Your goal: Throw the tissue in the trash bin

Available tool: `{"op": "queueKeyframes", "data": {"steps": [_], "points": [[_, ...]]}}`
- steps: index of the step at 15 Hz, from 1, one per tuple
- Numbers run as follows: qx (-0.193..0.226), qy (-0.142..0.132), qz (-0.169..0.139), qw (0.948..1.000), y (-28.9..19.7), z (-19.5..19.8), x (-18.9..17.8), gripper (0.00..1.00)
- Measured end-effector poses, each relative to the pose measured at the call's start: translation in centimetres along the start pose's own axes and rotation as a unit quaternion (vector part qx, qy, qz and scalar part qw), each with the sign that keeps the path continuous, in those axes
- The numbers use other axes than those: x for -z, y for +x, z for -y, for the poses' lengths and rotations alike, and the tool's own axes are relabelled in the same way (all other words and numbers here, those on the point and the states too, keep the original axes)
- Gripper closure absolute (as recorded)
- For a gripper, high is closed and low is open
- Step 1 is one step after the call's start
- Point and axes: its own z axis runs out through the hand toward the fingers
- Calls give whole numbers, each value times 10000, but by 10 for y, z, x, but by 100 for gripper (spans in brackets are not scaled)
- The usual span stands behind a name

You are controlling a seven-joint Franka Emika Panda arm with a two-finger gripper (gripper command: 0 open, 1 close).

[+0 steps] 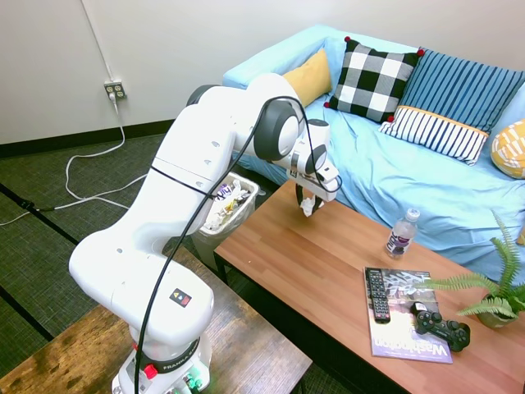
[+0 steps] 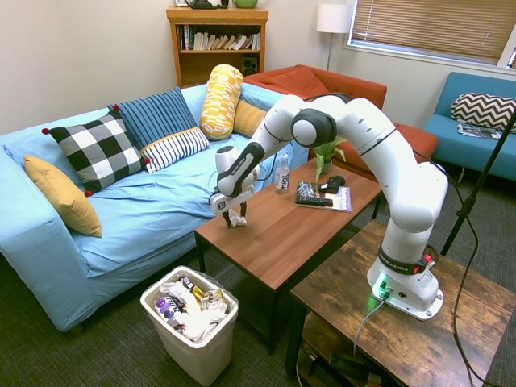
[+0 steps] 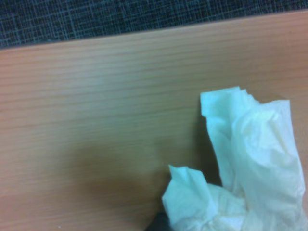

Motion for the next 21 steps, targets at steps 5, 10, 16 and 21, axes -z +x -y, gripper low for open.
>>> {"op": "queueKeyframes", "data": {"steps": [5,10,16,21], "points": [[-131,-44,98,9999,4,-4,-2,100],[-100,90,70,9999,3,1,18,100],[635,324,-165,9973,-94,57,105,100],[1314,157,-247,9909,-220,90,90,100]]}}
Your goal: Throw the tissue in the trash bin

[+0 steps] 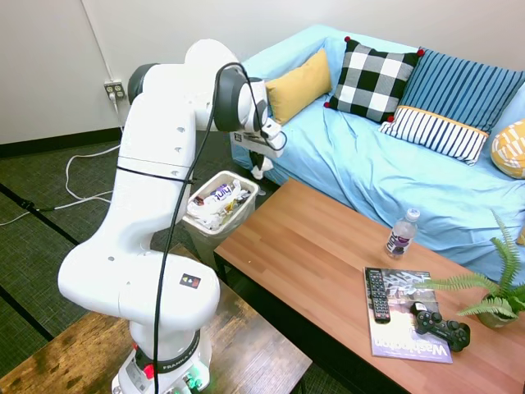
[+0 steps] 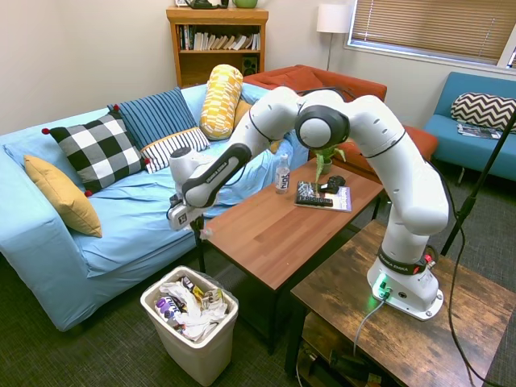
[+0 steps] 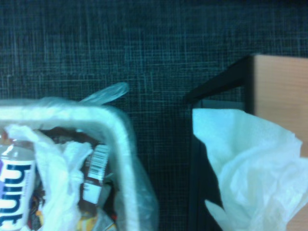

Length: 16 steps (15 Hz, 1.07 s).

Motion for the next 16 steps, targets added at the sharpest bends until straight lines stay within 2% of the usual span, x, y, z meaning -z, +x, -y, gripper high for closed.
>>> {"op": "queueKeyframes", "data": {"steps": [5,6,10,16], "points": [[451,-95,-26,9989,-78,29,-26,100],[508,-125,-44,9986,-86,31,-32,0],[605,-245,-129,9978,-102,33,-51,0],[620,-259,-175,9976,-104,33,-54,0]]}}
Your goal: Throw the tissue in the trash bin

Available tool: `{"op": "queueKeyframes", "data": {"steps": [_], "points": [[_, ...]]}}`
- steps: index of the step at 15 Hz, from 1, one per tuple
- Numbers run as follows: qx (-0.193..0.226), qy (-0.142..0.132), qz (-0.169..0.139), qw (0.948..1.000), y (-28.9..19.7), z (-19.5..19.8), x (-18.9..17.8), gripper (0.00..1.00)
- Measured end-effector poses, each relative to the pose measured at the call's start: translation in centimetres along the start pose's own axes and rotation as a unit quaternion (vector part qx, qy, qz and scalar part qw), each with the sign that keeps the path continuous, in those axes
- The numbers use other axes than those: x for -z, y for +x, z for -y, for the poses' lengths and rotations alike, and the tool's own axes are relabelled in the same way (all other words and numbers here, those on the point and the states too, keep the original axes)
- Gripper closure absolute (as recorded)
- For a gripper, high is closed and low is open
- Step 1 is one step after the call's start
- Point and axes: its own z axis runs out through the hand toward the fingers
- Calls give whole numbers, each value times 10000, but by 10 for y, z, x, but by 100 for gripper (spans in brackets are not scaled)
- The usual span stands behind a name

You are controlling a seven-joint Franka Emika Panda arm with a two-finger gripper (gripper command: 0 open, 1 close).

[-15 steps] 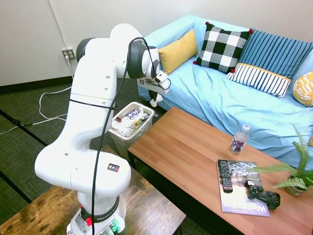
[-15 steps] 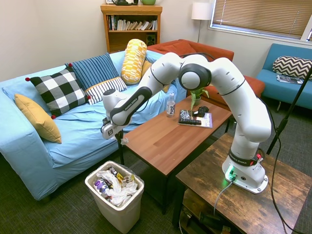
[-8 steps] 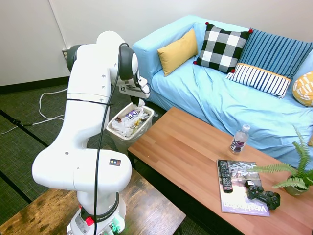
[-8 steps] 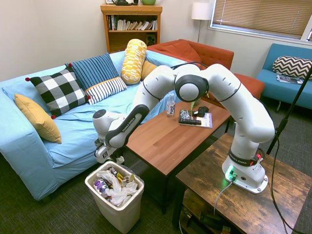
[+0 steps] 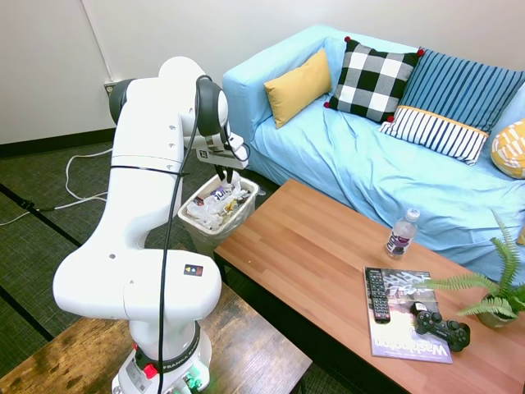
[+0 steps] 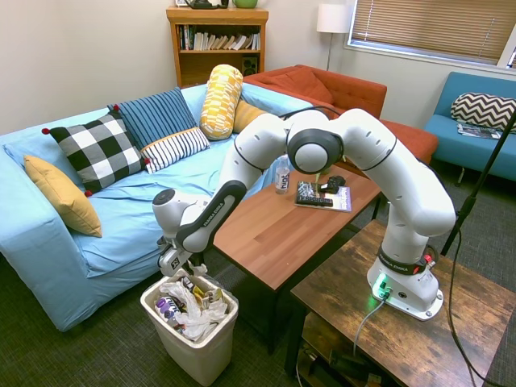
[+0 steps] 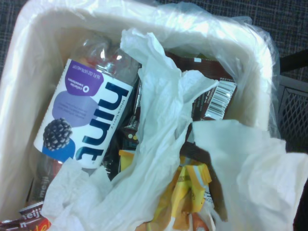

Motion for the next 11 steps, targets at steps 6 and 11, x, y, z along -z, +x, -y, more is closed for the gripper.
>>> {"op": "queueKeyframes", "data": {"steps": [6,11], "points": [[-21,-7,-19,10000,3,-1,0,0],[-33,-9,-29,10000,6,-2,0,0]]}}
